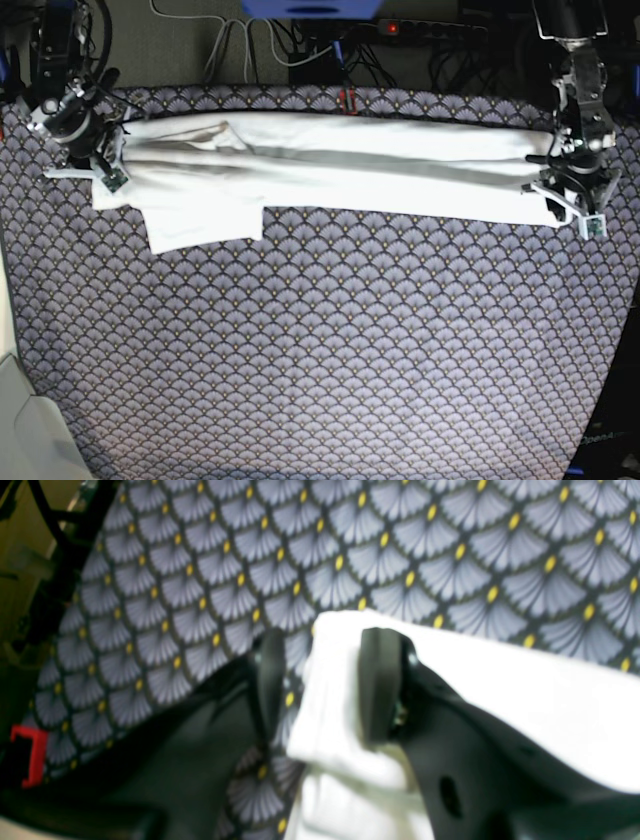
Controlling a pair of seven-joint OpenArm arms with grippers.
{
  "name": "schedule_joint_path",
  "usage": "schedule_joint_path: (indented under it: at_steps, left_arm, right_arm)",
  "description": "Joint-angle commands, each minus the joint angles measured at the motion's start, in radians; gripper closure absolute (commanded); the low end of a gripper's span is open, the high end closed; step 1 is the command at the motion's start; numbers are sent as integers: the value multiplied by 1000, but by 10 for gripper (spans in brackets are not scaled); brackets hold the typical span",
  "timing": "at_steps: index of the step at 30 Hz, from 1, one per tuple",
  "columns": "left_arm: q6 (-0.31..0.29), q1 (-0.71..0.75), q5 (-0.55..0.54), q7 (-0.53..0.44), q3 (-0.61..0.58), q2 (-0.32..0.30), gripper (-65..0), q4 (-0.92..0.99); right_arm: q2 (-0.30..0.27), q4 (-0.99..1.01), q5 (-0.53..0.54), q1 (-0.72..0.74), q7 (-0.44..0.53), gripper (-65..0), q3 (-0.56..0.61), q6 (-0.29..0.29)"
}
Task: Fold the T-shirt properly
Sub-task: 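Lay the hem down on the fold and release both grippers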
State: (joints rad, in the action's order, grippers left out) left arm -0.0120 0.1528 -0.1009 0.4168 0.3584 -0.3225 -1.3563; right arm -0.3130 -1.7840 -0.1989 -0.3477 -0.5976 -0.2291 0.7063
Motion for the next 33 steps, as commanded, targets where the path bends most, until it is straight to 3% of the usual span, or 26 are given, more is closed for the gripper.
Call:
schedule_joint_path:
  at_steps: [1, 5, 8, 16, 24, 33]
  left_arm:
    - [5, -12, -3, -20, 1, -30, -261, -13]
    - [5, -8, -6, -20, -37, -45, -268, -19]
    - [5, -8, -6, -20, -48, -50, -268, -18]
    - [5, -8, -6, -20, -43, -50, -283, -22]
    - [5, 0, -7, -20, -40, -50, -284, -33]
    - [5, 40, -7, -16, -40, -50, -284, -136]
  right_arm:
    - [-13, -15, -6, 3, 5, -102, -13, -8]
    - [-13, -21, -6, 3, 5, -235, -13, -8]
    - [-13, -32, -6, 5, 5, -288, -14, -8]
    - [16, -150, -6, 23, 5, -293, -72, -8]
    - [18, -150, -6, 85, 5, -293, -72, -8]
    - [13, -149, -11, 54, 1, -293, -92, -8]
